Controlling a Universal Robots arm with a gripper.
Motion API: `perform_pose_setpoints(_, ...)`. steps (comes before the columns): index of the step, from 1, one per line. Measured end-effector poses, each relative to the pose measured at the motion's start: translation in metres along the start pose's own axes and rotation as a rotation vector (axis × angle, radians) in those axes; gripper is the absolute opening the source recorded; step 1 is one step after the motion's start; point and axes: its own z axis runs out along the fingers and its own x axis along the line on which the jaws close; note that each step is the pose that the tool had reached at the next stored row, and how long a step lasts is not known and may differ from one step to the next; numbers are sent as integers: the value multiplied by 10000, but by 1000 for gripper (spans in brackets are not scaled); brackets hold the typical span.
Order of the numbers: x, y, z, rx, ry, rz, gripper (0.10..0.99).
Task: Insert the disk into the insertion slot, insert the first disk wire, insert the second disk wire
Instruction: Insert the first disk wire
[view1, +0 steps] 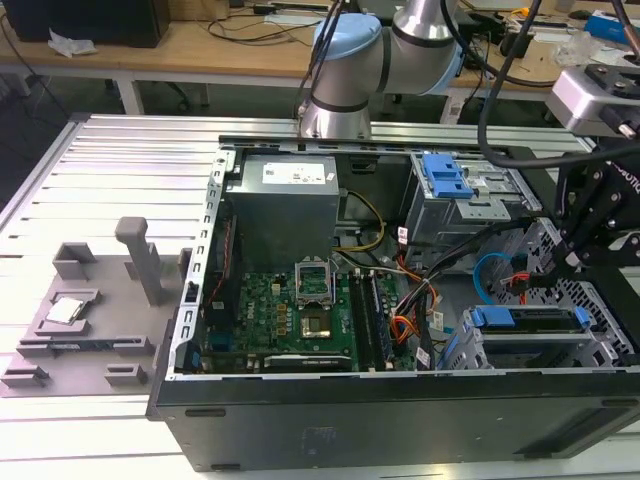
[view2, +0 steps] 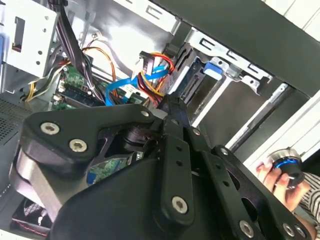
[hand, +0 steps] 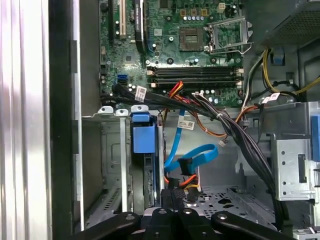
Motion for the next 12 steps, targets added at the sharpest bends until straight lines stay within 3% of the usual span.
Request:
perform_pose_setpoints(4,0,0,0,0,1,1,114)
perform_pose_setpoints(7,0,0,0,0,2,1,302)
perform_pose_setpoints(12,1,61,38,2,-1,22,302)
